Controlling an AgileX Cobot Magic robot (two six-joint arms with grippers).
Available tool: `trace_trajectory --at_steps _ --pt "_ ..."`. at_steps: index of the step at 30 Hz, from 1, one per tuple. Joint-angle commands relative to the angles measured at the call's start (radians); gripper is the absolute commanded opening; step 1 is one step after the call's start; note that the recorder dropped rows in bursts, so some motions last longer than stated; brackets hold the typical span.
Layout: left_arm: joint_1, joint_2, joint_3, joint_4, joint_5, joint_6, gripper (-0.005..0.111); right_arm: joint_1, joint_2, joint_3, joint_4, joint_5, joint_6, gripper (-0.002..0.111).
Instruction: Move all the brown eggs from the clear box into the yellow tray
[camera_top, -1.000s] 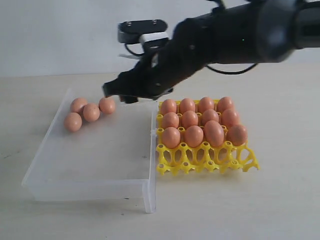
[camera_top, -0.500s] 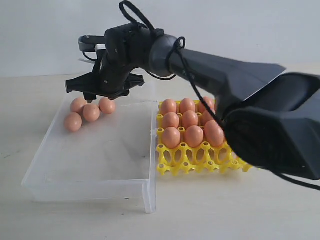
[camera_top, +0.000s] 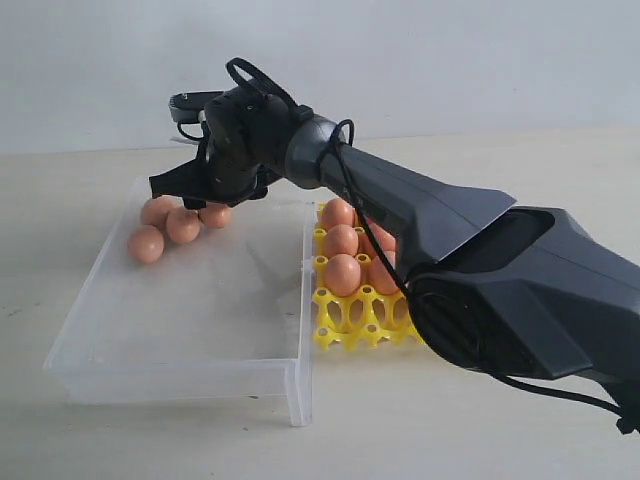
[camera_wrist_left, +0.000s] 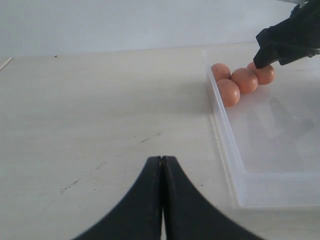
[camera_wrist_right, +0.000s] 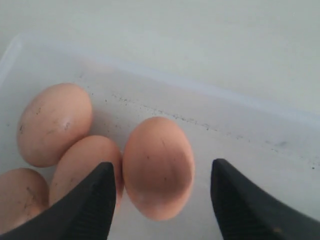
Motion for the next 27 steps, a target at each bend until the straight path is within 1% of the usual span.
trace_trajectory --at_steps 1,8,10,12,14,16,21,27 --pt "-0.005 -0.002 -0.004 -0.004 -0.009 0.005 0.0 -0.008 0.011 -0.008 -0.017 -0.035 0.005 0.055" --pt "-0.005 -0.002 -0.004 -0.004 -0.009 0.005 0.0 -0.008 0.032 -0.01 0.008 -0.061 -0.056 0.054" --pt "-0.005 -0.002 -0.004 -0.004 -0.009 0.005 0.0 -0.008 0.035 -0.01 0.008 -0.061 -0.083 0.051" --pt "-0.005 -0.002 -0.004 -0.004 -0.009 0.005 0.0 -0.008 0.035 -0.01 0.012 -0.049 -0.127 0.039" --pt "-0.005 -0.002 -0.004 -0.004 -0.009 0.005 0.0 -0.008 0.033 -0.01 0.012 -0.024 -0.164 0.022" --pt "-0.005 -0.002 -0.004 -0.004 -0.009 0.005 0.0 -0.008 0.025 -0.01 0.027 0.003 -0.213 0.001" --pt "-0.005 -0.002 -0.004 -0.004 -0.009 0.005 0.0 -0.008 0.011 -0.01 0.068 0.05 -0.25 0.0" --pt "-0.005 -0.002 -0.004 -0.004 -0.009 0.005 0.0 -0.002 -0.043 -0.01 0.081 0.056 -0.257 0.0"
